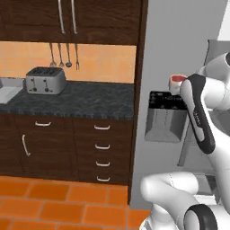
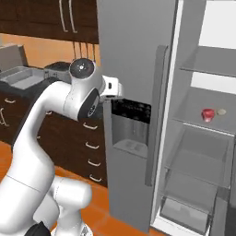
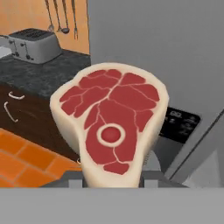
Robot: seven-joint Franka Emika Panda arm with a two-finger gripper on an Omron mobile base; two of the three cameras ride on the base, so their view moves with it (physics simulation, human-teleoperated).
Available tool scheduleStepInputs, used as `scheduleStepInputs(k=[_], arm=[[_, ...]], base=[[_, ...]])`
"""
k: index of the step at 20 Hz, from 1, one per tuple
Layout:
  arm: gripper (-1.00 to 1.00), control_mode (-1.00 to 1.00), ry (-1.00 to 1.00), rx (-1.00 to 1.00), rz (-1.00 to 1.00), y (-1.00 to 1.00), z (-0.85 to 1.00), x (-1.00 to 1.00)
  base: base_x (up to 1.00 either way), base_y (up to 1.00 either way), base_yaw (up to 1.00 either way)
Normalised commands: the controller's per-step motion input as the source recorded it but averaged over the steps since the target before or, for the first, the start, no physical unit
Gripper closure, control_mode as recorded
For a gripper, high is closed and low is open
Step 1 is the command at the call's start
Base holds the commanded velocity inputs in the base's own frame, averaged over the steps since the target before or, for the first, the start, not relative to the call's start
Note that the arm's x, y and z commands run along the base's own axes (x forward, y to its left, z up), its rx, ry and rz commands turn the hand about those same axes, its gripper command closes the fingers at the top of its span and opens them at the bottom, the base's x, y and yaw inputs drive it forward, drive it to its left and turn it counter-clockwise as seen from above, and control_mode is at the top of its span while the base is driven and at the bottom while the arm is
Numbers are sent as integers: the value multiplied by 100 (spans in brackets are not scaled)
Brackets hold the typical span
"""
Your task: Place one garlic and one steak in each tupperware on the nearby counter, to pack two identical lunches.
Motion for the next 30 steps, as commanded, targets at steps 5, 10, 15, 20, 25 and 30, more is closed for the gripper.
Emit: scheduleStepInputs(k=[5,10,15,20,25,30], arm=[[100,100,0,0,0,0,0,0],[100,100,0,0,0,0,0,0],[100,100,0,0,0,0,0,0],[100,100,0,0,0,0,0,0],[100,100,0,0,0,0,0,0],[100,100,0,0,0,0,0,0]], base=[[39,100,52],[91,100,44],[100,100,39],[100,100,15],[100,100,-31],[99,94,-61]])
